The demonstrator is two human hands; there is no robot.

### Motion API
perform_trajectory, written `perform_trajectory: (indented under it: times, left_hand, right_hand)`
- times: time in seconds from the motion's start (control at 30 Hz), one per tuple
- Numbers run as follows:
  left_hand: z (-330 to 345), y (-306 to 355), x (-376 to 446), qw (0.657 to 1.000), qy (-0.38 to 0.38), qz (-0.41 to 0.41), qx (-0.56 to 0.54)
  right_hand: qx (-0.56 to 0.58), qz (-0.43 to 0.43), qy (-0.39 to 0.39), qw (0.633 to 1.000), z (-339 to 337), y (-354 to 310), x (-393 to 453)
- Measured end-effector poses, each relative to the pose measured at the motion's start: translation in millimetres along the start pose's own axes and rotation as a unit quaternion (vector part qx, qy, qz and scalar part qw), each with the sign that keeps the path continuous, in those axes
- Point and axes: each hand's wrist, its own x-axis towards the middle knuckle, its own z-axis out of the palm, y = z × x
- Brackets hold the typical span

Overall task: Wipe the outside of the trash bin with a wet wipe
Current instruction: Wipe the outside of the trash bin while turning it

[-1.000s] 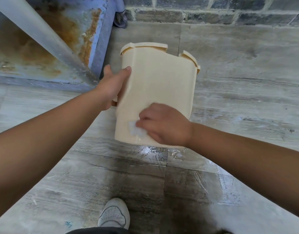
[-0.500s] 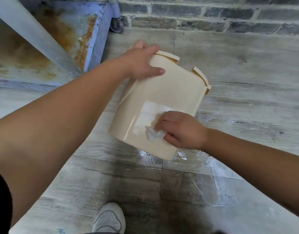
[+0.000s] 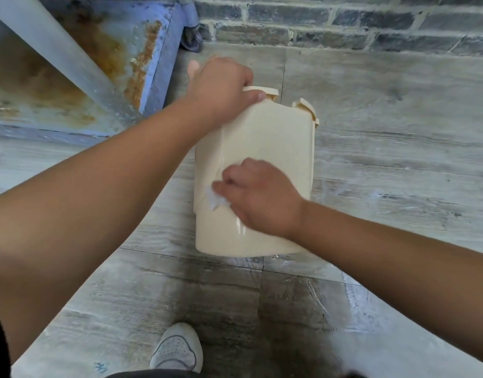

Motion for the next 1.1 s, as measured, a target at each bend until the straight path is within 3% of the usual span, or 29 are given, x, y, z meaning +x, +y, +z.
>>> perform_trajectory:
  times: [0.13,0.23,0.33,0.47,0.53,0.63,0.9,1.03,1.1]
  left_hand:
    - [-5,-3,-4,0.999,0.012,0.045,0.012]
    - [-14,-5,-9,0.992,0.026,0.105,0.06]
    - [-26,-3,-16,0.984,0.079,0.142,0.072]
    - [-47,7,-24,0.961,0.185,0.17,0.112]
    - [-54,13,-28,0.945,0.234,0.187,0.128]
    - [-56,17,-36,0.932,0.274,0.193,0.138]
    - [-65,-4,-80,0.948,0.201,0.234,0.075]
    - [-67,-12,-107,0.956,0.157,0.236,0.067]
    - [-64,-9,-115,0.959,0.146,0.232,0.066]
  right_hand:
    - [-0.013,-0.102,-0.062,0.993,10,-30,-32]
    - [0.026,-0.111,-0.115,0.987,5,-33,-53]
    - [0.141,0.015,-0.096,0.985,-13,-18,-75]
    - [0.199,0.214,0.05,0.955,-37,14,-93]
    - [0.207,0.304,0.118,0.922,-45,28,-96]
    - [0.259,0.433,0.176,0.845,-51,47,-103]
    - [0.358,0.423,0.309,0.773,-82,55,-105]
    - [0.444,0.397,0.302,0.745,-83,56,-107]
    - [0.433,0.39,0.295,0.757,-84,57,-105]
